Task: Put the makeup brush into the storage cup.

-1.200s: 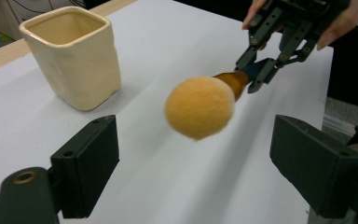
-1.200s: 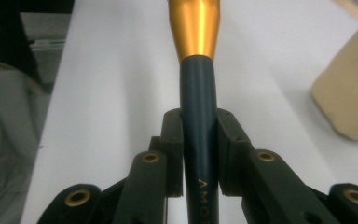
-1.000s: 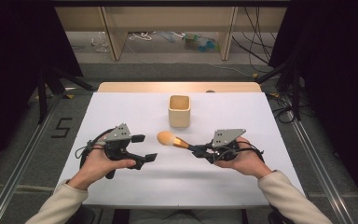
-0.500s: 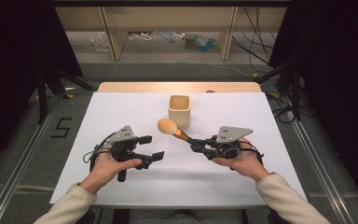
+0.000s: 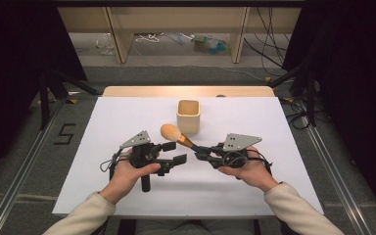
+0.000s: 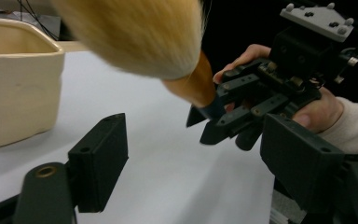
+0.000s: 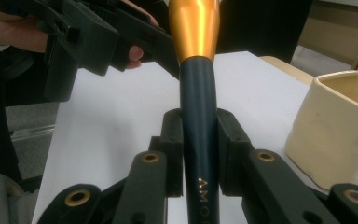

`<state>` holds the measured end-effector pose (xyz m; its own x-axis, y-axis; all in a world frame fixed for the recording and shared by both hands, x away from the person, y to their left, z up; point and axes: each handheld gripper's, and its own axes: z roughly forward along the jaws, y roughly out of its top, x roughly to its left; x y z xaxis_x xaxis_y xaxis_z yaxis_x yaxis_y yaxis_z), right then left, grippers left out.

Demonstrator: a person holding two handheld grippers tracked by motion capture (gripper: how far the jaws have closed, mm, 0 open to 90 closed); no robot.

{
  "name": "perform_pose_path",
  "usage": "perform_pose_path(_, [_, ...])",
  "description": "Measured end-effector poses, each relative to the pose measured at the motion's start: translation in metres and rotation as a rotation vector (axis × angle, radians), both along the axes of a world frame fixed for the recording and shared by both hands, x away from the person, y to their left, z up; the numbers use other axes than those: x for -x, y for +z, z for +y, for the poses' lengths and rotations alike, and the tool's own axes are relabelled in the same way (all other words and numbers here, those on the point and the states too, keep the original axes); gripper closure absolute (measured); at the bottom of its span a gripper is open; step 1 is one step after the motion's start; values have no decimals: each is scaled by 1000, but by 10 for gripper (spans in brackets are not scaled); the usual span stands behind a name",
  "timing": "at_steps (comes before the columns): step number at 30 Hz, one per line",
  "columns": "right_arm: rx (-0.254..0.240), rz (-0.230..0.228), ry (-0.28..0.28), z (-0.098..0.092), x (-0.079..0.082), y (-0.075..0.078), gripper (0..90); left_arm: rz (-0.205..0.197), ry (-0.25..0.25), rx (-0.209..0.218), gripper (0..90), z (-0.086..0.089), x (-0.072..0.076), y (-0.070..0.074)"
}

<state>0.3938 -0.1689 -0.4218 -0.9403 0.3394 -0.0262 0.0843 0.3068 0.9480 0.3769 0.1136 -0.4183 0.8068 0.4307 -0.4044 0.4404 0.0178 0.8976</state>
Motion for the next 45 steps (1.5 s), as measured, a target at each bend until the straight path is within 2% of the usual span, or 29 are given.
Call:
perform_pose_path(2, [14,2,-4,0,0,0,762,9,14,13,253,-5,0,-1])
perform_pose_path(6, [8,-1,-12,1,0,-1,762,3,30,32,274,-12,-3,-1])
perform_pose_path(11, [13,-3,-7,0,-1,-1,762,-2,61,42,296,-11,-5,-2])
perform_pose_path(16, [7,-3,-15,1,-1,-2,762,4,95,65,309,-11,-7,-1])
perform_pose_path(18, [9,-4,-15,2,-1,-2,762,13,101,88,309,-12,-8,-1])
perform_pose_path(21, [9,2,-20,2,-1,-2,762,6,114,91,316,-12,-8,-1])
perform_pose_path(29, [20,1,-20,2,-1,-2,762,14,140,111,384,-16,-8,0])
perform_pose_path(34, [2,-1,-19,4,-2,-3,762,8,158,113,418,-18,-7,-1])
perform_pose_path(35, [15,0,-21,3,-2,-3,762,12,160,116,423,-19,-7,-1])
perform_pose_path(39, [6,-3,-25,3,-1,-2,762,9,166,122,450,-20,-7,-3])
perform_pose_path(45, [3,-2,-28,4,-1,-2,761,5,199,146,550,-20,-6,-3])
